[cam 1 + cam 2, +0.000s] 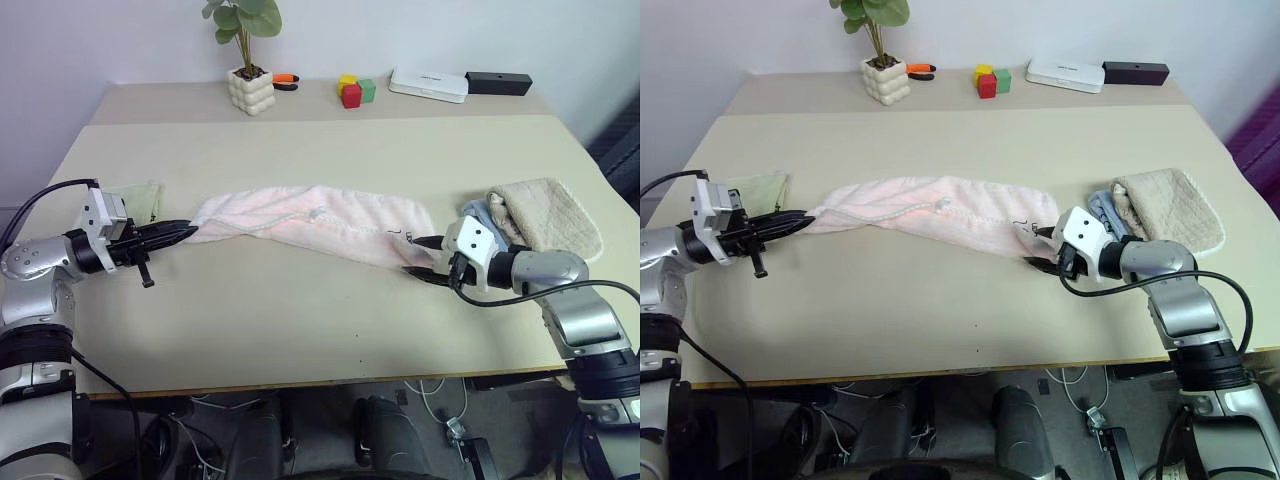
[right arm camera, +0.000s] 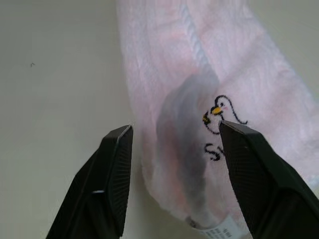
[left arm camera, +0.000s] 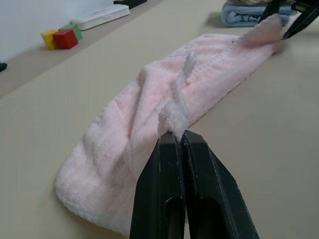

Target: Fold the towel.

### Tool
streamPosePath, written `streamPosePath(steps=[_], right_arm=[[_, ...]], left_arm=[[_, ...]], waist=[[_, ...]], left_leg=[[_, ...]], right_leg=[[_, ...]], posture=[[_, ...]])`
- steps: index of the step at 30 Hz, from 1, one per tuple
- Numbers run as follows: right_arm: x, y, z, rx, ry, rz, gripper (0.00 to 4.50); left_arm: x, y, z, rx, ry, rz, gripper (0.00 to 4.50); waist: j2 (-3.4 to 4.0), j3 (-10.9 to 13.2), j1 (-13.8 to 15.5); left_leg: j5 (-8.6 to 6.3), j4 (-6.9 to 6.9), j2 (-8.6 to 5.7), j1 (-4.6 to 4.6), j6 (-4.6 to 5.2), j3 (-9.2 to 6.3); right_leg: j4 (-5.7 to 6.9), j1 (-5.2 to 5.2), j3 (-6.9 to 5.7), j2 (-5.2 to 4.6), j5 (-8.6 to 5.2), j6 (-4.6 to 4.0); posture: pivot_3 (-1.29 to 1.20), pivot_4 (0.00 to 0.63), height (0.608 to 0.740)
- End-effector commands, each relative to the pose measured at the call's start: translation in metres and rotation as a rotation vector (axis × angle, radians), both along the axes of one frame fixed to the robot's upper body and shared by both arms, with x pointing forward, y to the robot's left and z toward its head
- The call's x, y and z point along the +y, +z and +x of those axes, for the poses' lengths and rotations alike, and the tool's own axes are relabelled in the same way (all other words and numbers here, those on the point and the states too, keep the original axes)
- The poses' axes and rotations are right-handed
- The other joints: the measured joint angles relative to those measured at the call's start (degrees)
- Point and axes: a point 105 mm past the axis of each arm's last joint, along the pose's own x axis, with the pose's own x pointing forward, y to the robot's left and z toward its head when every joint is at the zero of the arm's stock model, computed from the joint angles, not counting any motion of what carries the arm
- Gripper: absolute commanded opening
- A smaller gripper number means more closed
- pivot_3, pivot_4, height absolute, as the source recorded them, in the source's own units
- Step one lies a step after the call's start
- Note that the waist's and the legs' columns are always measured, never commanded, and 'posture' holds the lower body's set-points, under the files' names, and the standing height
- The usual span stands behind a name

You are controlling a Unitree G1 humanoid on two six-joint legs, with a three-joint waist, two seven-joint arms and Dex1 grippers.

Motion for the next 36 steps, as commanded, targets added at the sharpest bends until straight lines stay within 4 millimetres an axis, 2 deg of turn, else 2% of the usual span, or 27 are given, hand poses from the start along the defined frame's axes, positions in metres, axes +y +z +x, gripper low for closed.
streamPosePath(steps=[1, 3, 5, 8, 10, 20, 26, 32, 36], right_arm=[[0.008, 0.013, 0.004, -0.035, 0.038, -0.005, 2.89], [0.012, 0.012, 0.002, -0.008, 0.058, -0.001, 2.89], [0.015, 0.014, 0.001, 0.040, 0.067, 0.039, 2.37], [0.014, 0.011, -0.002, 0.071, 0.086, 0.008, 1.19], [0.012, 0.008, -0.004, 0.083, 0.097, -0.027, 0.10], [0.003, 0.007, -0.008, 0.110, 0.115, -0.096, 0.03], [-0.022, -0.007, -0.024, 0.190, 0.124, -0.277, 0.03], [-0.024, -0.002, -0.038, 0.230, 0.157, -0.226, 0.03], [-0.021, 0.005, -0.061, 0.328, 0.198, -0.119, 0.03]], left_arm=[[-0.005, 0.011, -0.001, -0.049, -0.010, -0.002, 0.00], [-0.007, 0.012, -0.001, -0.055, -0.013, 0.002, 0.00], [-0.009, 0.012, -0.002, -0.055, -0.019, 0.004, 0.00], [-0.010, 0.012, -0.005, -0.047, -0.023, 0.010, 0.00], [-0.010, 0.011, -0.007, -0.038, -0.023, 0.009, 0.00], [-0.007, 0.006, -0.016, -0.010, -0.021, 0.039, 0.00], [0.008, -0.008, -0.034, 0.114, -0.044, 0.081, 0.00], [0.016, -0.020, -0.049, 0.187, -0.067, 0.136, 0.00], [0.025, -0.026, -0.064, 0.224, -0.090, 0.178, 0.00]], waist=[[0.00, 0.00, 0.05], [0.00, 0.00, 0.19], [0.00, 0.00, 0.33], [0.00, 0.00, 0.29], [0.00, 0.00, 0.26], [-0.01, -0.01, 0.27], [0.01, 0.01, 0.19], [0.00, 0.00, 0.25], [0.01, 0.00, 0.25]], left_leg=[[0.00, 0.00, 0.00, 0.00, 0.00, 0.00], [0.00, 0.01, 0.00, 0.00, 0.00, 0.00], [0.00, 0.02, 0.00, 0.00, 0.00, 0.00], [0.00, 0.03, 0.00, -0.01, 0.00, 0.00], [0.00, 0.03, 0.00, -0.01, 0.00, 0.00], [0.00, 0.03, 0.00, -0.01, 0.00, -0.02], [0.00, 0.01, 0.00, -0.03, 0.00, 0.00], [-0.02, 0.00, 0.01, -0.01, 0.00, -0.11], [-0.04, -0.01, -0.01, -0.02, 0.03, -0.12]], right_leg=[[0.00, 0.00, 0.00, 0.00, 0.00, 0.00], [0.00, 0.00, 0.00, 0.00, 0.00, 0.00], [0.00, 0.01, 0.00, 0.00, 0.00, 0.00], [0.00, 0.01, 0.00, 0.00, 0.00, 0.00], [0.01, 0.01, 0.00, 0.00, 0.00, 0.00], [0.01, -0.01, -0.02, -0.01, 0.00, -0.01], [0.00, -0.04, -0.01, -0.03, -0.01, -0.01], [0.00, -0.06, -0.02, -0.07, -0.10, -0.19], [-0.01, -0.09, -0.02, -0.16, -0.11, -0.20]], posture=[[0.00, 0.150, 0.735], [0.00, 0.150, 0.735], [0.00, 0.150, 0.735], [0.00, 0.150, 0.735], [0.00, 0.150, 0.735], [0.00, 0.150, 0.735], [0.00, 0.150, 0.735], [0.00, 0.150, 0.735], [0.00, 0.150, 0.735]])
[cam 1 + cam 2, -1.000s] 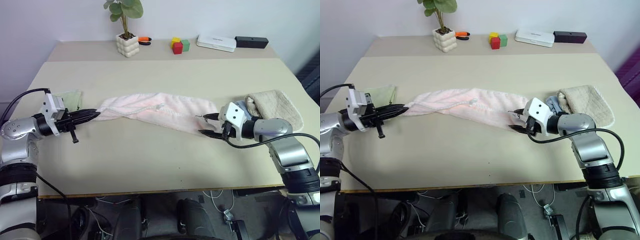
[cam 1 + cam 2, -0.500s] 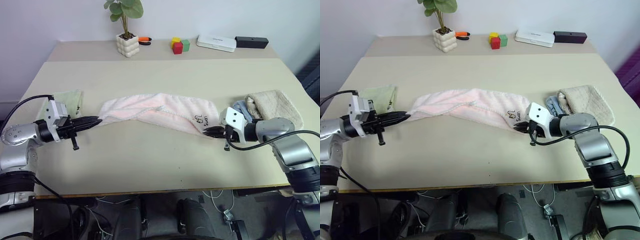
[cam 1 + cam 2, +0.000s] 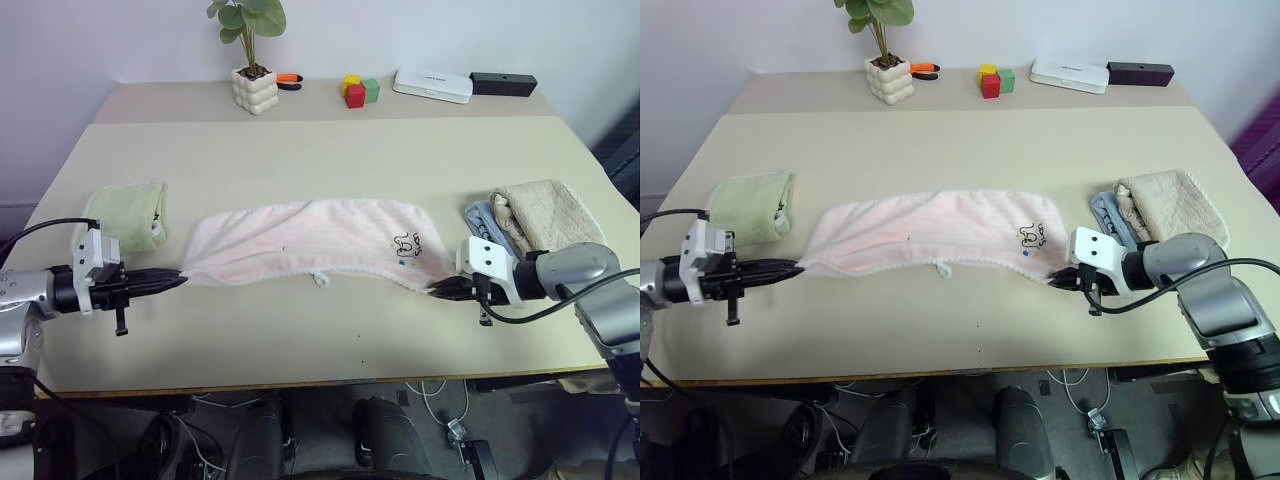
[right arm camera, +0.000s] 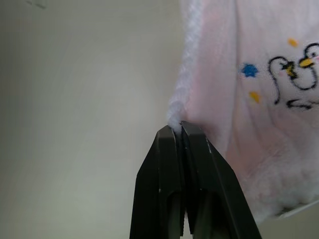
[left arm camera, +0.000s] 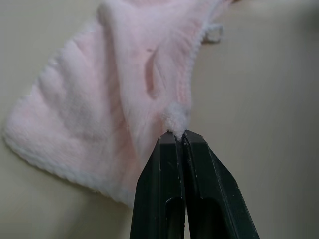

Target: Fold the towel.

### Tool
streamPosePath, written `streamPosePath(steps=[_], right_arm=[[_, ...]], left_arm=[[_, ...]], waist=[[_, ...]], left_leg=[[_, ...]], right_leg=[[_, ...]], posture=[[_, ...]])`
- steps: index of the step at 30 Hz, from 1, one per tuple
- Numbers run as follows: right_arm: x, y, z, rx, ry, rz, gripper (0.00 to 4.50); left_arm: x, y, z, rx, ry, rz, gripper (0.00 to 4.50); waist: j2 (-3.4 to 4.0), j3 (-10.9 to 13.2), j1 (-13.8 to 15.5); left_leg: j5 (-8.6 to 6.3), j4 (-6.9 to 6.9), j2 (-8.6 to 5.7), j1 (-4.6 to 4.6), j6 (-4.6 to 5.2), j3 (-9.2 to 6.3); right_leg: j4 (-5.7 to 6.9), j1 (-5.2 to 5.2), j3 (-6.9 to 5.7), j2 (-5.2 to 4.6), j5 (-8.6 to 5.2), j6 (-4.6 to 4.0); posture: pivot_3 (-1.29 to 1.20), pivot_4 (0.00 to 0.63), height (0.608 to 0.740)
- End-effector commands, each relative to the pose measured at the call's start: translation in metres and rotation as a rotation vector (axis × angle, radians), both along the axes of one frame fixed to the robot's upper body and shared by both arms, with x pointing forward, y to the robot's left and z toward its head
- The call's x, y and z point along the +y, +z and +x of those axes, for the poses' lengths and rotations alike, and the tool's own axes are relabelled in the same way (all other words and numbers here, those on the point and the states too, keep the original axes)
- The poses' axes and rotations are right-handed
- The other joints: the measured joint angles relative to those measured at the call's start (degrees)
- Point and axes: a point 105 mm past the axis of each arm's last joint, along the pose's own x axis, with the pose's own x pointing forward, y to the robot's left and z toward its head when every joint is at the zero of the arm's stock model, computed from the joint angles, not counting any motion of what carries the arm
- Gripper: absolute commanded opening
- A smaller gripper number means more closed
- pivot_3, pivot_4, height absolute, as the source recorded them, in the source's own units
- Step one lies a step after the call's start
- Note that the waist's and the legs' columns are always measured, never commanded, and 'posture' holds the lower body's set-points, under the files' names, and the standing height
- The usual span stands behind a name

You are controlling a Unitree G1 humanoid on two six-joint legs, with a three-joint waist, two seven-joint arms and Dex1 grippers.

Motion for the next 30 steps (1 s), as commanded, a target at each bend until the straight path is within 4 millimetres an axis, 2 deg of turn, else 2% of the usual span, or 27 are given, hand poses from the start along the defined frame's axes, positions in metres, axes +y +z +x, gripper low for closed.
streamPosePath(steps=[1, 6, 11, 17, 19, 25, 30], right_arm=[[0.002, 0.024, -0.018, 0.046, 0.018, 0.097, 0.03], [-0.007, 0.030, -0.036, 0.142, -0.009, 0.160, 0.03], [-0.022, 0.023, -0.032, 0.133, -0.070, 0.133, 0.03], [-0.019, 0.021, -0.051, 0.214, -0.017, 0.151, 0.03], [-0.018, 0.023, -0.053, 0.226, -0.019, 0.173, 0.03], [-0.022, 0.036, -0.017, 0.101, -0.117, 0.219, 0.03], [-0.027, 0.046, 0.027, -0.062, -0.199, 0.228, 0.03]], left_arm=[[0.010, 0.011, -0.010, -0.032, -0.017, 0.030, 0.00], [0.025, 0.010, -0.012, -0.085, 0.021, 0.076, 0.00], [0.028, 0.004, -0.011, -0.117, 0.017, 0.095, 0.00], [0.029, 0.002, -0.016, -0.089, -0.019, 0.097, 0.00], [0.027, 0.007, -0.015, -0.078, -0.005, 0.044, 0.00], [0.026, 0.038, 0.022, -0.233, 0.115, -0.087, 0.00], [0.025, 0.040, 0.046, -0.287, 0.188, -0.165, 0.00]], waist=[[0.00, 0.00, 0.00], [-0.02, -0.01, 0.15], [-0.01, -0.02, 0.02], [-0.02, -0.02, 0.13], [-0.02, -0.02, 0.05], [-0.04, -0.03, 0.20], [-0.07, -0.05, 0.00]], left_leg=[[-0.02, 0.00, 0.00, 0.00, 0.03, 0.00], [-0.05, 0.03, -0.02, 0.03, 0.09, -0.08], [-0.10, 0.02, -0.02, 0.04, 0.16, -0.06], [-0.11, 0.02, -0.04, 0.01, 0.18, -0.04], [-0.11, 0.02, -0.05, 0.02, 0.19, -0.04], [-0.10, 0.11, -0.08, 0.04, 0.20, -0.07], [-0.13, 0.11, -0.15, 0.03, 0.26, 0.08]], right_leg=[[0.00, 0.00, -0.01, -0.03, 0.00, 0.00], [-0.01, 0.01, -0.13, -0.22, -0.03, -0.05], [-0.08, -0.01, -0.14, -0.27, -0.03, -0.06], [-0.08, 0.05, -0.14, -0.28, -0.03, -0.05], [-0.07, 0.06, -0.14, -0.28, -0.02, -0.05], [-0.04, 0.05, -0.16, -0.27, -0.02, -0.05], [0.00, 0.11, -0.16, -0.26, 0.08, 0.15]], posture=[[0.00, 0.150, 0.735], [0.00, 0.150, 0.735], [0.00, 0.150, 0.735], [0.00, 0.150, 0.735], [0.00, 0.150, 0.735], [0.00, 0.150, 0.735], [0.00, 0.150, 0.735]])
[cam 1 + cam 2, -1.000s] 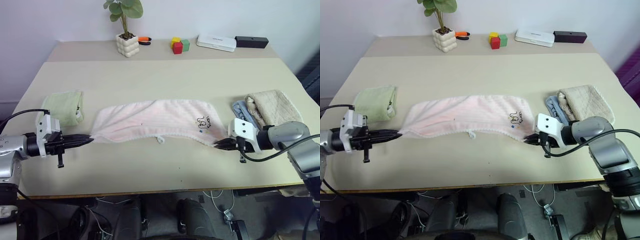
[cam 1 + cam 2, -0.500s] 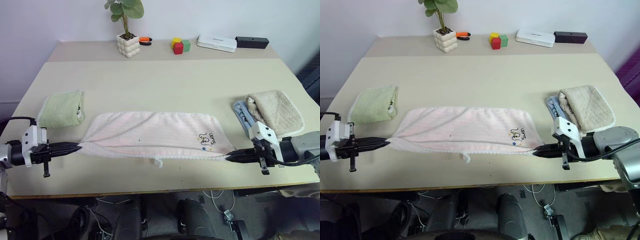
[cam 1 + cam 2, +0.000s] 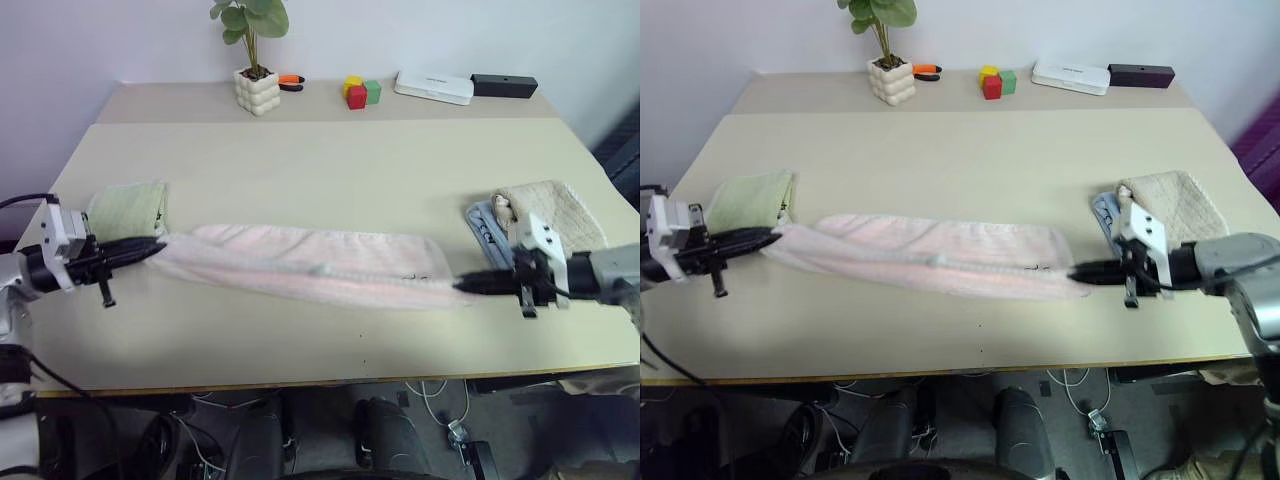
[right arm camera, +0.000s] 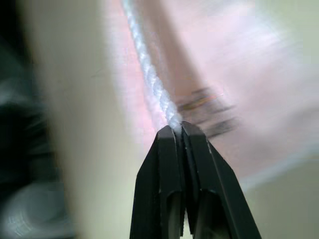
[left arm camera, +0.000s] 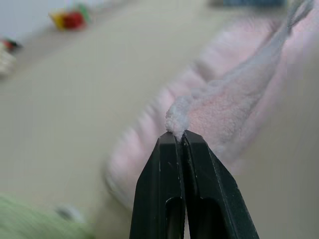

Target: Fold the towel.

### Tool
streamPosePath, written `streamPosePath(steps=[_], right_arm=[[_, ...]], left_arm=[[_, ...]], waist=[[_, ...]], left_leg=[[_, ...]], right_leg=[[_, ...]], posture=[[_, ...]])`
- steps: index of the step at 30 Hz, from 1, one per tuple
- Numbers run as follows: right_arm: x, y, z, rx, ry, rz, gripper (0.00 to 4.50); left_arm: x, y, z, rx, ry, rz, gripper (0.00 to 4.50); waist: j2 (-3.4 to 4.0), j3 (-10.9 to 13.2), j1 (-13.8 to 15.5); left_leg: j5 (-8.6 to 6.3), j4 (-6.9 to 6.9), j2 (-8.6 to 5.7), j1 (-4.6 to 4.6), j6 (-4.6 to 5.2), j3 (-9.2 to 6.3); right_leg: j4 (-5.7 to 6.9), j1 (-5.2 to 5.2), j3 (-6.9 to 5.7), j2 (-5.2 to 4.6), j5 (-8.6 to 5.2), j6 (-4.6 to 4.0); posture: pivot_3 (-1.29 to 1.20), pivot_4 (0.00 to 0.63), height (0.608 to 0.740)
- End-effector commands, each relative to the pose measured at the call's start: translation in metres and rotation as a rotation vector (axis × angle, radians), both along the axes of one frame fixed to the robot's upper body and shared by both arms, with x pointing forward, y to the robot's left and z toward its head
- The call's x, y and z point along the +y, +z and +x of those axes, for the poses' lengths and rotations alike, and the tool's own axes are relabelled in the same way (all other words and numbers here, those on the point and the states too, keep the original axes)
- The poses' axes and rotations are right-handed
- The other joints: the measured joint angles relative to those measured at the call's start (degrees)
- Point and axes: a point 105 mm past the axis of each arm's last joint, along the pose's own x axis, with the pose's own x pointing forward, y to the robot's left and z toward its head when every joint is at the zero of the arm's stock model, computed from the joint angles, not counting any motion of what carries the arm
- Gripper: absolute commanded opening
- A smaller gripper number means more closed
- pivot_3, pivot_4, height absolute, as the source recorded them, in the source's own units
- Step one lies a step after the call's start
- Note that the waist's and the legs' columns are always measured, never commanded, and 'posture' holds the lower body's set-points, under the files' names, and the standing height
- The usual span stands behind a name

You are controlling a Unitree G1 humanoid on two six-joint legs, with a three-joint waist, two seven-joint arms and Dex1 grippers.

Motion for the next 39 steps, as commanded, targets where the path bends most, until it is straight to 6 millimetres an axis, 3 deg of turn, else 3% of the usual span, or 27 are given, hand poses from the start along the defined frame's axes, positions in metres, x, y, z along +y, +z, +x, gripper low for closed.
streamPosePath(steps=[1, 7, 13, 19, 26, 27, 28, 35, 37, 39], right_arm=[[-0.001, 0.010, 0.028, -0.113, -0.061, 0.019, 0.03], [-0.002, 0.011, 0.060, -0.231, -0.118, -0.011, 0.03], [-0.005, 0.006, 0.074, -0.271, -0.154, -0.034, 0.03], [-0.005, -0.002, 0.077, -0.262, -0.166, -0.039, 0.03], [-0.001, -0.016, 0.075, -0.224, -0.179, -0.031, 0.03], [0.000, -0.019, 0.075, -0.219, -0.183, -0.029, 0.00], [0.000, -0.021, 0.074, -0.216, -0.190, -0.028, 0.00], [-0.006, -0.015, 0.077, -0.262, -0.249, -0.020, 3.43], [-0.010, -0.017, 0.077, -0.262, -0.263, -0.032, 4.47], [-0.014, -0.014, 0.079, -0.277, -0.291, -0.026, 4.47]], left_arm=[[0.009, 0.001, 0.012, -0.043, 0.087, -0.033, 0.00], [0.007, -0.011, 0.030, -0.062, 0.156, -0.034, 0.00], [0.009, -0.016, 0.048, -0.090, 0.269, -0.023, 0.00], [0.004, -0.019, 0.055, -0.095, 0.285, 0.010, 0.00], [-0.004, -0.034, 0.056, 0.126, 0.230, -0.113, 0.00], [-0.005, -0.032, 0.055, 0.131, 0.216, -0.137, 0.60], [-0.005, -0.030, 0.056, 0.119, 0.222, -0.149, 0.90], [0.001, -0.012, 0.061, 0.036, 0.282, -0.178, 4.47], [0.003, -0.006, 0.063, 0.011, 0.304, -0.187, 4.50], [0.004, 0.011, 0.065, -0.052, 0.316, -0.246, 4.50]], waist=[[0.00, 0.00, -0.10], [0.00, 0.01, -0.03], [-0.02, 0.00, 0.07], [-0.02, 0.00, -0.08], [-0.02, 0.00, -0.07], [-0.02, 0.00, -0.06], [-0.02, 0.00, -0.03], [-0.02, 0.01, -0.11], [-0.02, 0.00, -0.09], [-0.02, 0.01, -0.05]], left_leg=[[0.00, -0.03, 0.00, -0.02, 0.00, 0.07], [0.06, -0.02, 0.02, -0.02, -0.10, 0.29], [0.17, 0.02, 0.01, -0.03, -0.28, 0.27], [0.18, 0.01, 0.02, -0.02, -0.30, 0.28], [0.18, 0.01, 0.02, -0.02, -0.30, 0.29], [0.18, 0.01, 0.02, -0.02, -0.30, 0.28], [0.18, 0.01, 0.02, -0.03, -0.30, 0.28], [0.19, 0.02, 0.02, -0.02, -0.31, 0.26], [0.19, 0.02, 0.02, -0.02, -0.31, 0.26], [0.19, 0.02, 0.02, -0.02, -0.31, 0.26]], right_leg=[[0.01, -0.05, -0.01, 0.01, 0.00, 0.01], [0.04, -0.07, -0.04, 0.04, 0.00, 0.03], [0.05, -0.02, -0.06, 0.03, 0.01, 0.03], [0.07, -0.04, -0.06, 0.04, 0.01, 0.04], [0.09, -0.04, -0.06, 0.04, 0.01, 0.04], [0.09, -0.04, -0.06, 0.04, 0.01, 0.04], [0.09, -0.04, -0.07, 0.04, 0.01, 0.04], [0.11, -0.04, -0.06, 0.04, 0.01, 0.04], [0.11, -0.04, -0.06, 0.04, 0.01, 0.04], [0.10, -0.04, -0.06, 0.03, 0.01, 0.04]], posture=[[0.00, 0.150, 0.735], [0.00, 0.150, 0.735], [0.00, 0.150, 0.735], [0.00, 0.150, 0.735], [0.00, 0.150, 0.735], [0.00, 0.150, 0.735], [0.00, 0.150, 0.735], [0.00, 0.150, 0.735], [0.00, 0.150, 0.735], [0.00, 0.150, 0.735]])
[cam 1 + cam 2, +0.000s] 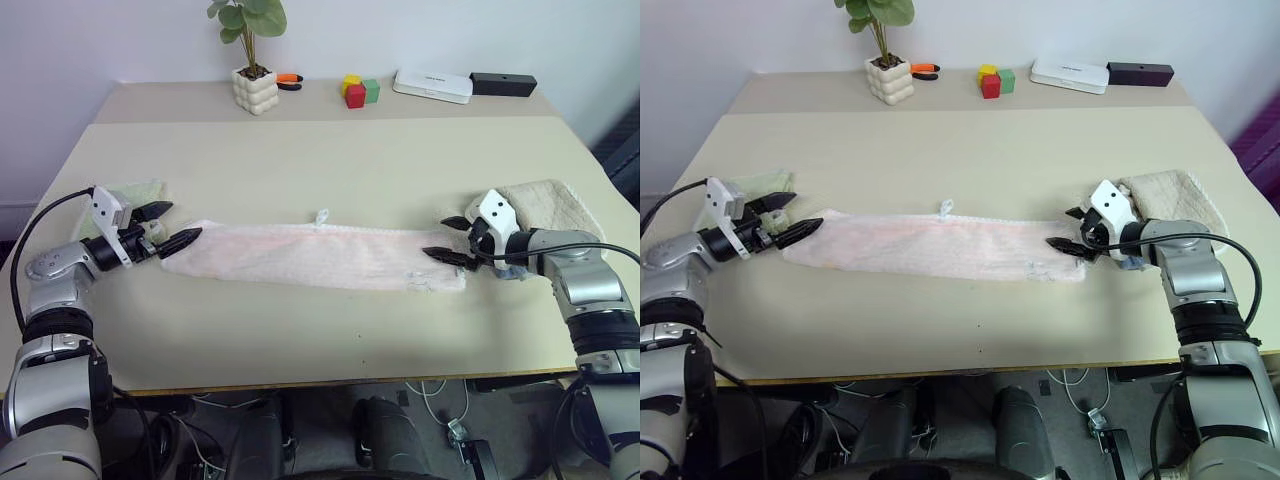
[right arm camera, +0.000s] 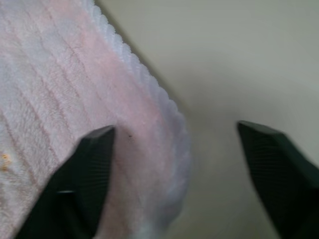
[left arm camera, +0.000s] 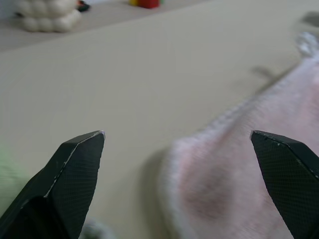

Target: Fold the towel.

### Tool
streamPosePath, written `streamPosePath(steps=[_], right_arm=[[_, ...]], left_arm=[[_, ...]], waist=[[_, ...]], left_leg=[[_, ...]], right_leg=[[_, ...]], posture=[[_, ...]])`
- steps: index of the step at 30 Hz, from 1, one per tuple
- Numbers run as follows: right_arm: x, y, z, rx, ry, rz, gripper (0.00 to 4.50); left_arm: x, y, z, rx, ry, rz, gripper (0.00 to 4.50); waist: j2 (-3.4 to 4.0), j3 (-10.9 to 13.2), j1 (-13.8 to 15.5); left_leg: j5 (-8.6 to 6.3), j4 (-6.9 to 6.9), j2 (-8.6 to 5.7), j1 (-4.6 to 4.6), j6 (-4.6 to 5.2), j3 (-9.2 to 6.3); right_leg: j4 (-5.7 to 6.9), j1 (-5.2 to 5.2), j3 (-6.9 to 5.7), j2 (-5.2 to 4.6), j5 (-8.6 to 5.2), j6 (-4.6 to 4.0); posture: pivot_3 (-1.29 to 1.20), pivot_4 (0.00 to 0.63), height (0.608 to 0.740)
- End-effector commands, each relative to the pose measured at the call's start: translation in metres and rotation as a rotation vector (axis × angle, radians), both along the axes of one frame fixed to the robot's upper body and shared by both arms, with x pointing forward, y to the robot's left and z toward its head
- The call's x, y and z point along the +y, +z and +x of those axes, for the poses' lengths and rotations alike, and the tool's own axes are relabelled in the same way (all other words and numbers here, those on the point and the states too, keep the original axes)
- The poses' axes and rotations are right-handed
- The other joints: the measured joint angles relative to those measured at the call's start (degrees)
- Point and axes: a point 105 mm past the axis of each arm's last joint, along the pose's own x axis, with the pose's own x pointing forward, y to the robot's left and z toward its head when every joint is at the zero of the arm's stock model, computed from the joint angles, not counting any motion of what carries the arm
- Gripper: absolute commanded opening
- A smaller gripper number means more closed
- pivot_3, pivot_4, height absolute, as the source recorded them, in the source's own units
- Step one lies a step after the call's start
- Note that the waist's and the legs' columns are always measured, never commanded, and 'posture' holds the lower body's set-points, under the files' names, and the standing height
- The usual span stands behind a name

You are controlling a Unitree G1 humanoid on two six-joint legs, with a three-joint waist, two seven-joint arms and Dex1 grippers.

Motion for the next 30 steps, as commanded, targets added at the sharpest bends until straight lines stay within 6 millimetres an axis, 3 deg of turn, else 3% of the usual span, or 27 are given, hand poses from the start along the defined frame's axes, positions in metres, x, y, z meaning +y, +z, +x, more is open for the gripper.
streamPosePath(steps=[1, 3, 5, 7, 10, 13, 15, 18, 21, 23, 26, 30], right_arm=[[-0.006, 0.024, 0.001, -0.072, -0.036, 0.058, 4.47], [-0.001, 0.039, 0.004, -0.137, -0.042, 0.112, 4.47], [0.002, 0.050, 0.006, -0.157, -0.069, 0.207, 3.89], [0.015, 0.068, 0.004, -0.199, -0.068, 0.302, 3.09], [0.027, 0.090, 0.004, -0.278, -0.149, 0.460, 1.51], [0.047, 0.087, -0.003, -0.322, -0.196, 0.480, 0.00], [0.057, 0.083, -0.003, -0.325, -0.280, 0.547, 0.00], [0.083, 0.062, -0.007, -0.241, -0.349, 0.637, 0.00], [0.101, 0.032, -0.011, -0.167, -0.397, 0.636, 0.00], [0.099, 0.013, -0.010, -0.154, -0.461, 0.604, 0.00], [0.093, -0.017, -0.010, -0.129, -0.551, 0.560, 0.00], [0.058, -0.032, -0.004, -0.162, -0.687, 0.506, 0.00]], left_arm=[[0.004, 0.047, 0.007, -0.171, 0.053, -0.098, 4.50], [-0.001, 0.062, 0.011, -0.211, 0.059, -0.176, 4.50], [-0.011, 0.067, 0.010, -0.214, 0.030, -0.245, 4.50], [-0.030, 0.072, 0.006, -0.212, -0.021, -0.299, 3.98], [-0.059, 0.079, -0.002, -0.198, -0.058, -0.338, 2.64], [-0.088, 0.072, -0.009, -0.149, -0.061, -0.371, 1.07], [-0.110, 0.059, -0.014, -0.097, -0.062, -0.393, 0.05], [-0.137, 0.035, -0.017, -0.004, -0.033, -0.475, 0.05], [-0.151, 0.004, -0.016, 0.112, 0.002, -0.497, 0.05], [-0.156, -0.007, -0.014, 0.130, 0.015, -0.494, 0.05], [-0.146, -0.024, -0.002, 0.150, 0.124, -0.433, 0.05], [-0.122, -0.019, 0.012, 0.109, 0.223, -0.372, 0.05]], waist=[[0.00, 0.00, 0.07], [-0.01, 0.00, 0.20], [-0.02, -0.01, 0.12], [-0.01, -0.01, 0.03], [-0.02, 0.00, -0.14], [-0.04, -0.02, 0.01], [-0.04, -0.03, 0.15], [-0.06, -0.05, 0.28], [-0.07, -0.09, 0.14], [-0.07, -0.08, 0.13], [-0.07, -0.09, 0.12], [-0.08, -0.09, 0.11]], left_leg=[[0.00, 0.00, 0.00, 0.00, 0.00, 0.00], [0.01, 0.01, 0.00, -0.02, 0.00, -0.02], [0.02, 0.04, -0.01, -0.01, -0.01, -0.04], [0.03, 0.03, 0.00, 0.02, -0.03, -0.04], [0.06, 0.01, 0.00, 0.04, -0.09, -0.06], [0.08, 0.01, 0.02, 0.04, -0.11, -0.10], [0.08, -0.01, 0.02, 0.05, -0.12, -0.13], [0.07, 0.02, -0.02, 0.04, -0.11, -0.18], [0.07, 0.02, -0.05, 0.05, -0.10, -0.25], [0.07, -0.01, -0.05, 0.05, -0.10, -0.25], [0.05, 0.00, -0.06, 0.06, -0.08, -0.26], [0.00, -0.01, -0.06, 0.05, 0.02, -0.29]], right_leg=[[0.00, 0.00, 0.00, 0.00, 0.00, 0.00], [0.00, 0.01, 0.00, 0.00, 0.00, 0.00], [0.01, 0.05, 0.00, 0.00, 0.01, 0.01], [0.00, 0.08, 0.00, 0.00, 0.01, 0.02], [0.04, 0.08, 0.01, 0.01, 0.00, 0.03], [0.05, 0.08, 0.02, 0.05, -0.01, 0.03], [0.03, 0.11, 0.02, 0.05, -0.01, 0.04], [0.05, 0.16, 0.02, 0.04, -0.01, 0.03], [0.04, 0.19, 0.01, 0.05, -0.01, 0.03], [0.04, 0.17, 0.01, 0.08, -0.01, 0.03], [0.03, 0.18, 0.01, 0.08, -0.01, 0.02], [0.01, 0.18, -0.01, 0.10, -0.01, 0.02]], posture=[[0.00, 0.150, 0.735], [0.00, 0.150, 0.735], [0.00, 0.150, 0.735], [0.00, 0.150, 0.735], [0.00, 0.150, 0.735], [0.00, 0.150, 0.735], [0.00, 0.150, 0.735], [0.00, 0.150, 0.735], [0.00, 0.150, 0.735], [0.00, 0.150, 0.735], [0.00, 0.150, 0.735], [0.00, 0.150, 0.735]])
